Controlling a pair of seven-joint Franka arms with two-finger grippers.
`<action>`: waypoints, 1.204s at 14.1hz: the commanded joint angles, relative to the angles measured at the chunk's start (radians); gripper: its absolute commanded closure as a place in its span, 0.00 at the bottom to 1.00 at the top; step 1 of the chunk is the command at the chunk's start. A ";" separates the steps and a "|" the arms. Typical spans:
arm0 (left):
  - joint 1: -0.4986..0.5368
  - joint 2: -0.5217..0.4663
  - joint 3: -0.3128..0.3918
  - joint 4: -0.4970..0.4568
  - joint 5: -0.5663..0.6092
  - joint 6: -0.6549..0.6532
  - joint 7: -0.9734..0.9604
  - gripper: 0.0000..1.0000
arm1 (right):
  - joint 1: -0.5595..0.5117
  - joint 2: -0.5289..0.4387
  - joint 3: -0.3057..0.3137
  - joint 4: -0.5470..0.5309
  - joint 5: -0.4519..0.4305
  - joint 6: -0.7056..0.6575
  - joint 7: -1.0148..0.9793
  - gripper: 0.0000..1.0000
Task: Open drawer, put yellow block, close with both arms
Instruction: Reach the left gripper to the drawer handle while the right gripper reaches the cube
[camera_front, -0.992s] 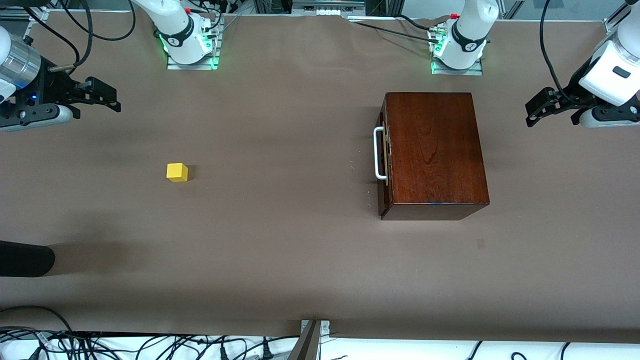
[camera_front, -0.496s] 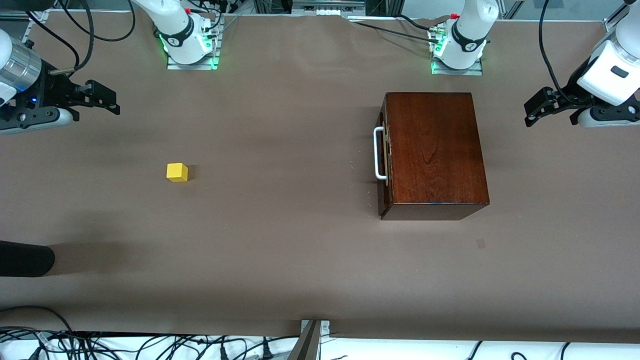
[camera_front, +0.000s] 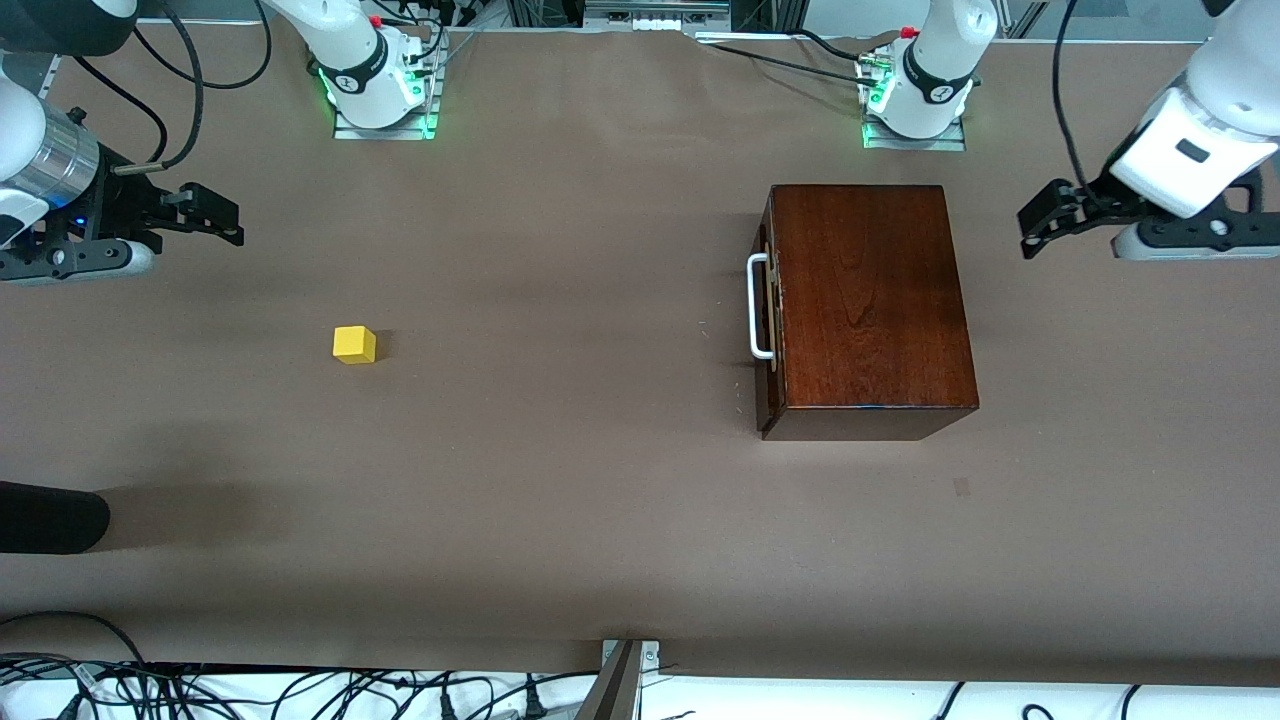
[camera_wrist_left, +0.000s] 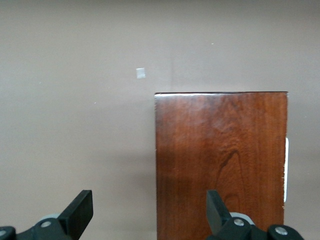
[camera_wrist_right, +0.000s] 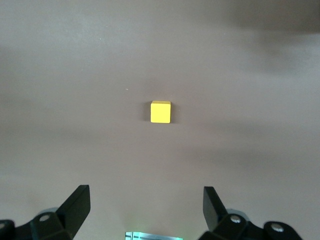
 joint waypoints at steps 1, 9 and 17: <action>-0.005 0.067 -0.049 0.078 -0.005 -0.013 -0.033 0.00 | 0.002 0.005 -0.001 0.033 -0.010 -0.005 0.015 0.00; -0.110 0.196 -0.240 0.075 0.012 0.028 -0.415 0.00 | 0.019 0.163 0.002 0.023 -0.063 0.013 0.013 0.00; -0.276 0.357 -0.240 0.019 0.012 0.186 -0.653 0.00 | 0.045 0.370 0.002 0.016 -0.051 0.188 0.017 0.00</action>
